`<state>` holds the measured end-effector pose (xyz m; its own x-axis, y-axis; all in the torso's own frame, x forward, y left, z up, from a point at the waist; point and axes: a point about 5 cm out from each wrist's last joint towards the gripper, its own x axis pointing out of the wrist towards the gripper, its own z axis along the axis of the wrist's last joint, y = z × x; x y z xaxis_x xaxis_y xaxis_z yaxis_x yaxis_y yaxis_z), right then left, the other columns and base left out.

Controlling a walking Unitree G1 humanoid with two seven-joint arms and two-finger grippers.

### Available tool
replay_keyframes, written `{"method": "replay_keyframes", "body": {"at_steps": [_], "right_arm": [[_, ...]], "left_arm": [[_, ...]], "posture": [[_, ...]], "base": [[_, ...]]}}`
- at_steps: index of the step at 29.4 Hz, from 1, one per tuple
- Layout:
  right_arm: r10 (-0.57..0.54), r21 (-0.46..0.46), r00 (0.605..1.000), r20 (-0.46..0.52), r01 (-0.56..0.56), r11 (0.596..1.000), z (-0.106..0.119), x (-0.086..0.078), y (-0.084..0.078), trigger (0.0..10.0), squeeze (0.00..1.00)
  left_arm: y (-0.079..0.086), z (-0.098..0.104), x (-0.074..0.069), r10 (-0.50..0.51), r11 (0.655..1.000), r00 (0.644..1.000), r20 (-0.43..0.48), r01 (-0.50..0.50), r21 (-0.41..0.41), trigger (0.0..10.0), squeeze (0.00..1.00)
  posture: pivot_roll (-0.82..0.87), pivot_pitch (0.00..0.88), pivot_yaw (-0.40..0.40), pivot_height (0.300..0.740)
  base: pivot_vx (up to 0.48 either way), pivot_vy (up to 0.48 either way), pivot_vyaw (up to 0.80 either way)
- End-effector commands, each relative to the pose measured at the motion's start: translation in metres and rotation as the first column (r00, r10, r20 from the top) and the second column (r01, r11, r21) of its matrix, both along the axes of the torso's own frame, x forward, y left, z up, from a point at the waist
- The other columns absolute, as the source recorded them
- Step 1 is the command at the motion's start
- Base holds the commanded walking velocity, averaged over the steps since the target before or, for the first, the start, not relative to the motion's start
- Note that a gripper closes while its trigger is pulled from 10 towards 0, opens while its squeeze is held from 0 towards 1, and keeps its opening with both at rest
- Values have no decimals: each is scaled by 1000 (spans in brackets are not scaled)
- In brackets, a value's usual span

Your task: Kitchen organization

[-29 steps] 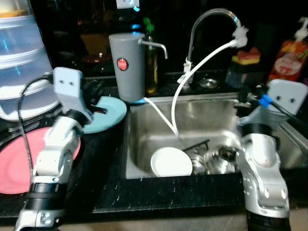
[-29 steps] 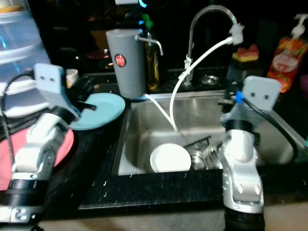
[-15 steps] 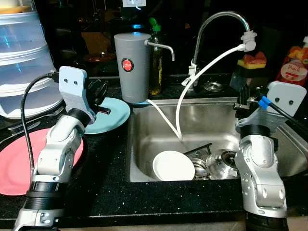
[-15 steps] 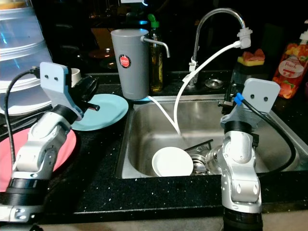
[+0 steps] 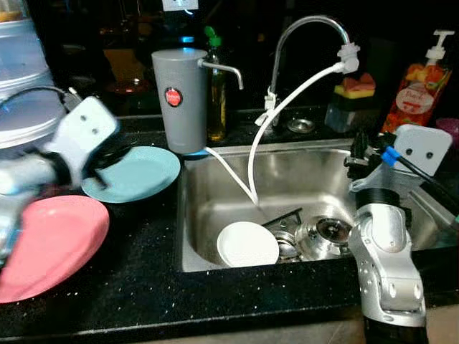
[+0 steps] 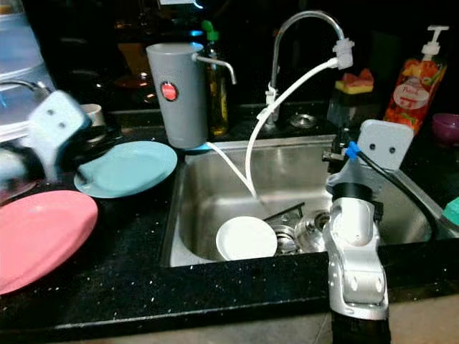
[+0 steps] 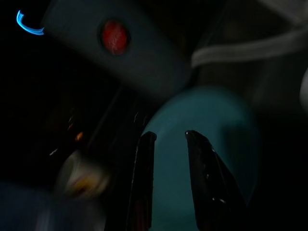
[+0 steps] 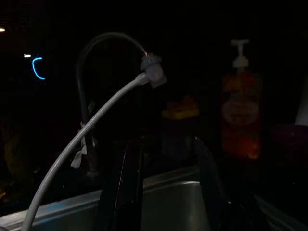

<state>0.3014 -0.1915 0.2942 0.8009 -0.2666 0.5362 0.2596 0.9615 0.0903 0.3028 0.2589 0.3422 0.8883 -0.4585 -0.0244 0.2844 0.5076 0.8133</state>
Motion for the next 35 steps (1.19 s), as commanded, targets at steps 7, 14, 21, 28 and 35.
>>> {"method": "replay_keyframes", "body": {"at_steps": [7, 14, 21, 28, 35], "right_arm": [[74, 6, 997, -11, -74, 997, -2, 11, 17, 10000, 0], [83, -1, 997, 5, -83, 997, 1, 7, 23, 10000, 0], [75, -1, 997, 6, -75, 997, -1, 4, 23, 10000, 0], [65, -12, 998, 11, -64, 998, 0, 3, 21, 10000, 0], [63, -6, 998, 2, -63, 998, 0, 3, 21, 10000, 0]], "left_arm": [[-26, -34, 42, 34, 968, 994, -99, -9, 251, 10000, 0], [-64, -50, 60, 13, 974, 992, -125, 15, 226, 10000, 0], [-77, -62, 63, -19, 974, 989, -149, 52, 222, 10000, 1000], [-77, -71, 64, 5, 961, 988, -156, 39, 274, 10000, 0], [-77, -90, 53, 39, 950, 987, -157, 12, 313, 10000, 0]], "posture": [[110, 117, -20, 740], [61, 110, 14, 740], [39, 102, 25, 740], [42, 102, 10, 740], [48, 109, 6, 740]], "base": [[0, 0, 0], [0, 0, 0], [0, 0, 0], [0, 0, 0], [0, 0, 0]]}}
